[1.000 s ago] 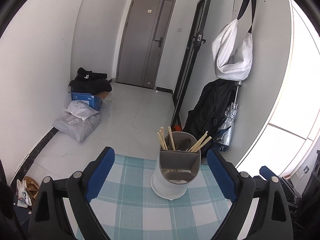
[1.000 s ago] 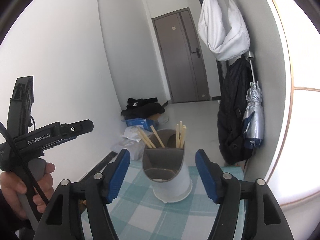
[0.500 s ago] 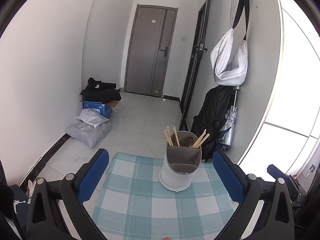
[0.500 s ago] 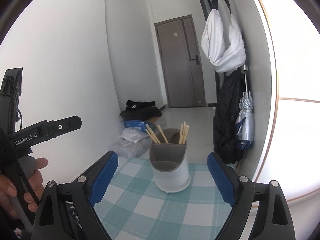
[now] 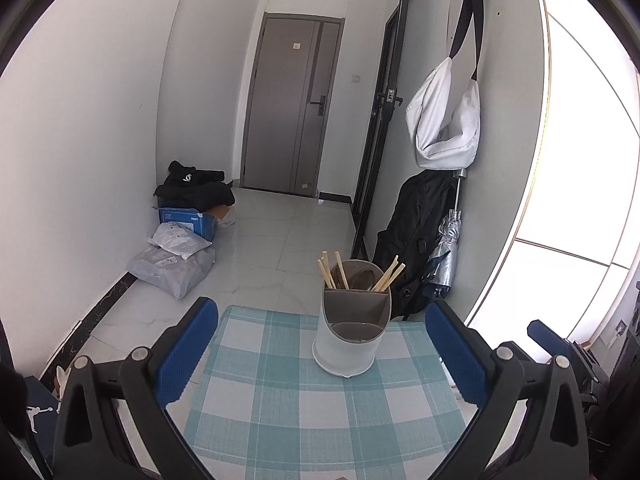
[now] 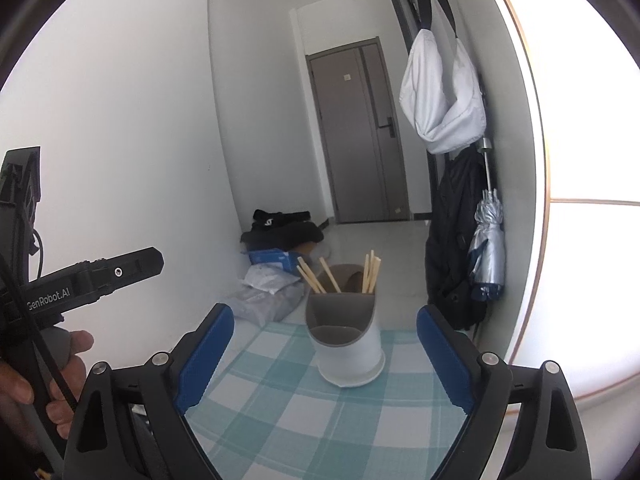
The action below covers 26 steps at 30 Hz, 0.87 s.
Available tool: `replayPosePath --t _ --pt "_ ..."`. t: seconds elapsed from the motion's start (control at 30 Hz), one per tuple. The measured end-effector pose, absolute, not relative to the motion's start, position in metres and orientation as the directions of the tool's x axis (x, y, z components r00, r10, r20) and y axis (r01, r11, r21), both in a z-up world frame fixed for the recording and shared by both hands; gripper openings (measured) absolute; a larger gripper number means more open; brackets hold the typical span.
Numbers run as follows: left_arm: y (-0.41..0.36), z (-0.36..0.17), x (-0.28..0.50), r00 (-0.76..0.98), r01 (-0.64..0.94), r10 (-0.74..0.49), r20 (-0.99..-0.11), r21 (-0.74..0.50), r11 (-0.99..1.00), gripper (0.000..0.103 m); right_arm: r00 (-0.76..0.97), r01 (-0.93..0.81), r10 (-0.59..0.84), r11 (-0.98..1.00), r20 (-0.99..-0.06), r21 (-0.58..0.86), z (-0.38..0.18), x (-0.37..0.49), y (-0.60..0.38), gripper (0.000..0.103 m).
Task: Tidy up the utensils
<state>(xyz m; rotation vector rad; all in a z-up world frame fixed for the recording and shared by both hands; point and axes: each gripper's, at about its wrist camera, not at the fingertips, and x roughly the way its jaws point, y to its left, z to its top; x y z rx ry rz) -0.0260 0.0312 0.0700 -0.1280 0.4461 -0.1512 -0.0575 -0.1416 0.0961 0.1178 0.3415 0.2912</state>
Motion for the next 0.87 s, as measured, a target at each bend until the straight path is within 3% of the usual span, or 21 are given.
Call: replayPosePath --t 0.87 --pt "0.024 0.057 -0.022 0.888 0.114 -0.163 -0.43 -0.137 0.984 0.102 0.907 -0.222 0.258 0.964 -0.332 0.144 0.085 -0.058 -0.154 0.093"
